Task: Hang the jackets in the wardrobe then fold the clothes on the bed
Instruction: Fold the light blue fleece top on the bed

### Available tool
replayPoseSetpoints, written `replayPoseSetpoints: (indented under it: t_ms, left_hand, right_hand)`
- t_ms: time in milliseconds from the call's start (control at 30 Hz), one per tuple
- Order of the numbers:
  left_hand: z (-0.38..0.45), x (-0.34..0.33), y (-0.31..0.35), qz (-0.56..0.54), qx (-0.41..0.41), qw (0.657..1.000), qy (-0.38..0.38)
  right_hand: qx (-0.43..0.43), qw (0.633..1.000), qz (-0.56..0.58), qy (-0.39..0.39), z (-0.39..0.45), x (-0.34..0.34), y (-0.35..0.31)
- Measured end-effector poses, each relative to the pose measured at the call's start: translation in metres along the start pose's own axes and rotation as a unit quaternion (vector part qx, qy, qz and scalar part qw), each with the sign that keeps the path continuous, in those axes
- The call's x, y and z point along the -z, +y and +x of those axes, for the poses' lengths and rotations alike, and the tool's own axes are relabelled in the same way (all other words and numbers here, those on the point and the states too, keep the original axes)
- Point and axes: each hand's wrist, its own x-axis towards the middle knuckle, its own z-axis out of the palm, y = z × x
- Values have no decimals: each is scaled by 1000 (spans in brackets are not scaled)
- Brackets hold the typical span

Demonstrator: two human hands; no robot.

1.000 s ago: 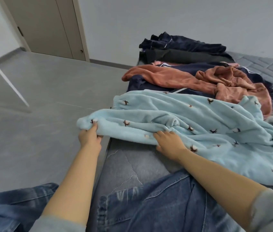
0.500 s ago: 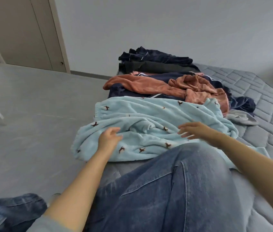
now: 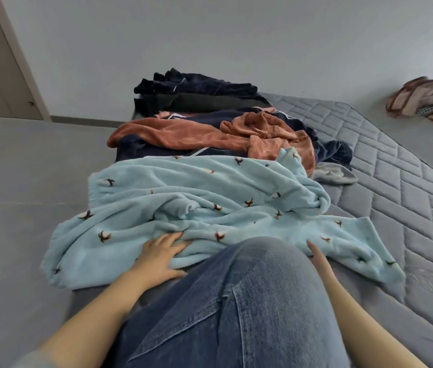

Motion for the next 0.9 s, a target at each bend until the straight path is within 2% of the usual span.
replayPoseSetpoints:
  t_ms: [67, 100, 167, 200, 233, 267, 300, 367, 400, 433, 467, 533, 600, 700, 767, 833, 900]
  left_hand:
    - [6, -1, -2, -4, 1, 999, 41]
    - [9, 1, -2, -38, 4, 998, 53]
    - [17, 16, -3, -215, 22, 975, 61]
    - [19, 28, -3, -321, 32, 945, 50]
    - [21, 42, -4, -392, 35, 919, 27]
    - [23, 55, -7, -400, 29, 916, -10]
    - [24, 66, -11, -368, 23, 927, -62]
    - [29, 76, -19, -282, 26, 943, -176]
    - [31, 77, -21, -255, 32, 940, -224]
    - [31, 74, -21, -237, 31, 935, -261]
    - [30, 67, -18, -217, 24, 934, -281]
    - [28, 49, -13, -184, 29, 941, -283]
    - [25, 31, -7, -140, 42, 954, -261]
    - [21, 14, 1, -81, 49, 984, -149]
    - [19, 16, 3, -110, 52, 989, -86]
    - [15, 26, 4, -153, 36, 982, -107]
    - [8, 41, 6, -181, 15, 972, -145]
  right_hand:
    - [-4, 996, 89, -28, 12, 7, -4]
    - [0, 994, 110, -15, 21, 12, -8]
    - [44, 995, 84, 19, 33, 20, -18]
    - [88, 993, 62, 40, 37, 24, -24]
    - [115, 988, 84, 66, 40, 23, -32]
    - [149, 978, 106, 103, 46, 24, -40]
    - [181, 968, 131, 114, 49, 25, -46]
    - [244, 949, 82, 184, 47, 29, -50]
    - [242, 945, 35, 219, 47, 36, -51]
    - [210, 952, 17, 223, 45, 41, -49]
    - [176, 964, 17, 196, 43, 48, -45]
    - [109, 983, 95, 113, 41, 66, -42]
    - [82, 975, 184, 91, 35, 80, -51]
    - [89, 979, 148, 111, 29, 97, -63]
    - [156, 974, 81, 140, 29, 105, -72]
    - [234, 956, 8, 175, 25, 112, -74]
    - [237, 946, -14, 221, 20, 122, -67]
